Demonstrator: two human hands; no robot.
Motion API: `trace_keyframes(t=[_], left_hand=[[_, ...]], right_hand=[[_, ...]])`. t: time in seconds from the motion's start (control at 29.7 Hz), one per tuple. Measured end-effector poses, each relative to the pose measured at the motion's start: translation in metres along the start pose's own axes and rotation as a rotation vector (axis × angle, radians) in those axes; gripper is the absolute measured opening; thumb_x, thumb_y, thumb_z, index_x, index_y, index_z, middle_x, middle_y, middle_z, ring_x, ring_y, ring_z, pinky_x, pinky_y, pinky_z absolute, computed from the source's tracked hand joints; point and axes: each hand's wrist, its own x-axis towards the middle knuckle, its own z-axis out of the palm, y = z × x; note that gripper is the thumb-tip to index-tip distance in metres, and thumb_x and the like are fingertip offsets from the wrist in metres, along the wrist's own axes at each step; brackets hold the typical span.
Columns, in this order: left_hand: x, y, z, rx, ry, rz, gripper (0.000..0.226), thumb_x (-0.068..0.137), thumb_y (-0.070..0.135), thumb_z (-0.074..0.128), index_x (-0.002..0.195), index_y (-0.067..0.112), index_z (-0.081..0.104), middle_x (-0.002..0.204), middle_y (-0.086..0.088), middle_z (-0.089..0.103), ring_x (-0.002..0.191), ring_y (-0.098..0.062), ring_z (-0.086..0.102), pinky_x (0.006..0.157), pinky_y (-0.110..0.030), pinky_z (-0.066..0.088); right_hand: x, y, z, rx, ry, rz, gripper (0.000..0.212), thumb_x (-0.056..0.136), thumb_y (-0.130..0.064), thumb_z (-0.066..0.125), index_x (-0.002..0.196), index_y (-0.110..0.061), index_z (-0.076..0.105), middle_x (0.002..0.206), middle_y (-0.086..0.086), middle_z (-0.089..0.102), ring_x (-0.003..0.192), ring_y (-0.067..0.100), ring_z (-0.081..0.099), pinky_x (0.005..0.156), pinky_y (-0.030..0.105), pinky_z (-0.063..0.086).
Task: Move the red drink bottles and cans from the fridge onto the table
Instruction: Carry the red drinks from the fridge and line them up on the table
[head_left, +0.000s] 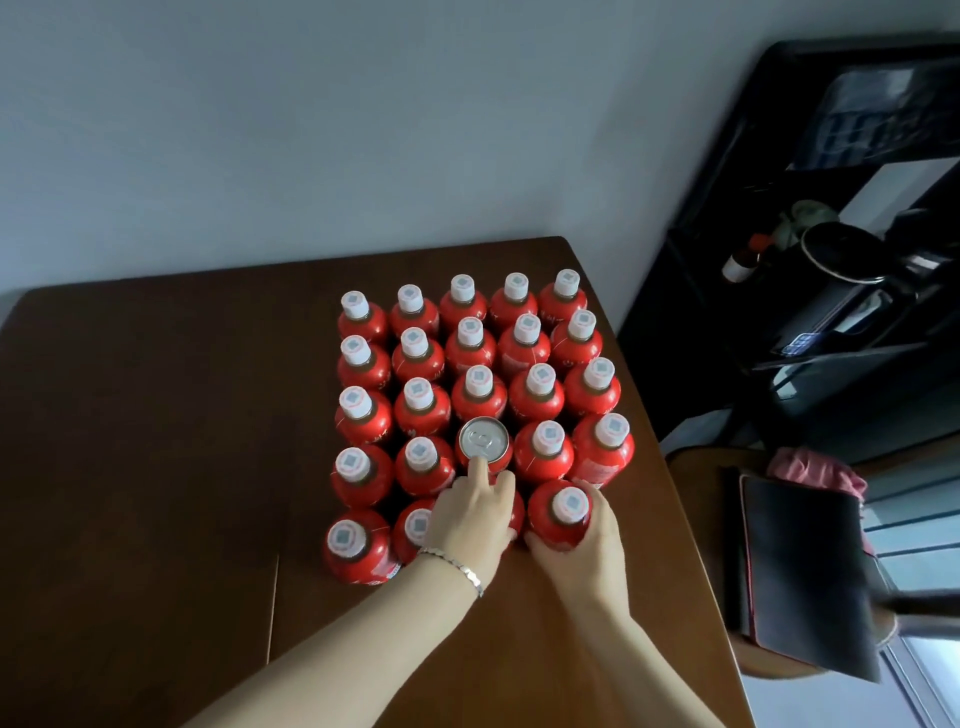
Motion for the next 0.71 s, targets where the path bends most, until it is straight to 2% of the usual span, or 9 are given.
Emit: trace_keyframes(t=[0.07,0.13,0.3,0.4,0.47,0.54,0.61,0.64,0.71], left_hand=[[-0.004,-0.007,0.007,0.094,0.058,0.033,0.065,0.048,0.047,0.088,0.099,0.014,0.066,0.092,-0.009,0.062,0.079,-0.026,0.062,0.065,-0.036,0.051],[-0.007,-0.013,0.019,0.085,0.12,0.023,0.078,0.025,0.052,0.09,0.093,0.019,0.072,0.078,-0.006,0.066,0.069,-0.024,0.065,0.06,-0.036,0.054],[-0.007,-0.022,0.038,0.101,0.138,0.063,0.085,0.03,0.05,0.091,0.105,0.02,0.066,0.083,-0.008,0.071,0.067,-0.023,0.068,0.058,-0.037,0.055],[-0.005,-0.023,0.035,0.049,0.142,0.076,0.088,0.03,0.051,0.09,0.108,0.023,0.058,0.077,-0.002,0.068,0.06,-0.019,0.065,0.055,-0.032,0.052],[-0.005,-0.025,0.033,0.025,0.133,0.078,0.085,0.032,0.052,0.089,0.107,0.025,0.06,0.073,0.002,0.065,0.058,-0.017,0.063,0.053,-0.03,0.05],[-0.007,-0.024,0.025,0.021,0.118,0.095,0.079,0.048,0.05,0.087,0.118,0.026,0.06,0.084,0.001,0.067,0.072,-0.019,0.066,0.065,-0.033,0.052],[-0.011,-0.023,0.019,-0.035,0.096,0.081,0.073,0.077,0.042,0.071,0.14,0.027,0.037,0.114,0.0,0.061,0.108,-0.021,0.058,0.095,-0.036,0.044],[-0.016,-0.025,0.017,-0.086,0.139,0.046,0.07,0.085,0.039,0.063,0.144,0.027,0.027,0.126,0.002,0.055,0.121,-0.019,0.05,0.105,-0.035,0.036],[-0.03,-0.033,0.009,-0.181,0.252,-0.036,0.066,0.085,0.032,0.064,0.143,0.023,0.032,0.137,0.002,0.049,0.13,-0.018,0.043,0.111,-0.036,0.033]], right_hand=[[-0.001,0.005,0.004,0.0,-0.061,0.045,0.087,0.07,-0.015,0.078,0.142,-0.016,0.031,0.139,0.007,0.043,0.125,0.022,0.049,0.097,0.032,0.045],[0.001,0.012,0.008,0.004,-0.127,0.113,0.085,0.079,-0.009,0.069,0.146,-0.018,0.017,0.141,0.012,0.041,0.122,0.025,0.051,0.097,0.033,0.044],[0.003,0.014,0.013,0.027,-0.12,0.185,0.078,0.084,-0.004,0.063,0.143,-0.021,0.016,0.137,0.012,0.045,0.117,0.025,0.054,0.098,0.041,0.047],[0.004,0.012,0.012,0.003,-0.13,0.212,0.077,0.084,-0.004,0.062,0.144,-0.019,0.017,0.138,0.011,0.043,0.119,0.027,0.053,0.099,0.042,0.046],[0.005,0.011,0.008,-0.026,-0.158,0.204,0.078,0.084,-0.006,0.063,0.144,-0.02,0.015,0.139,0.011,0.044,0.118,0.027,0.054,0.099,0.043,0.046],[0.006,0.009,0.004,-0.036,-0.183,0.186,0.081,0.084,-0.007,0.064,0.145,-0.021,0.013,0.139,0.009,0.044,0.121,0.025,0.052,0.101,0.043,0.045],[0.008,0.01,0.003,0.029,-0.179,0.25,0.085,0.082,-0.002,0.066,0.146,-0.015,0.012,0.134,0.006,0.044,0.122,0.024,0.049,0.103,0.041,0.043],[0.008,0.009,0.002,0.113,-0.157,0.353,0.083,0.08,0.001,0.066,0.145,-0.009,0.015,0.127,0.007,0.047,0.117,0.025,0.052,0.099,0.04,0.045],[0.006,0.002,0.005,0.296,-0.16,0.637,0.054,0.077,0.005,0.062,0.126,0.005,0.041,0.099,0.015,0.058,0.088,0.028,0.059,0.074,0.037,0.05]])
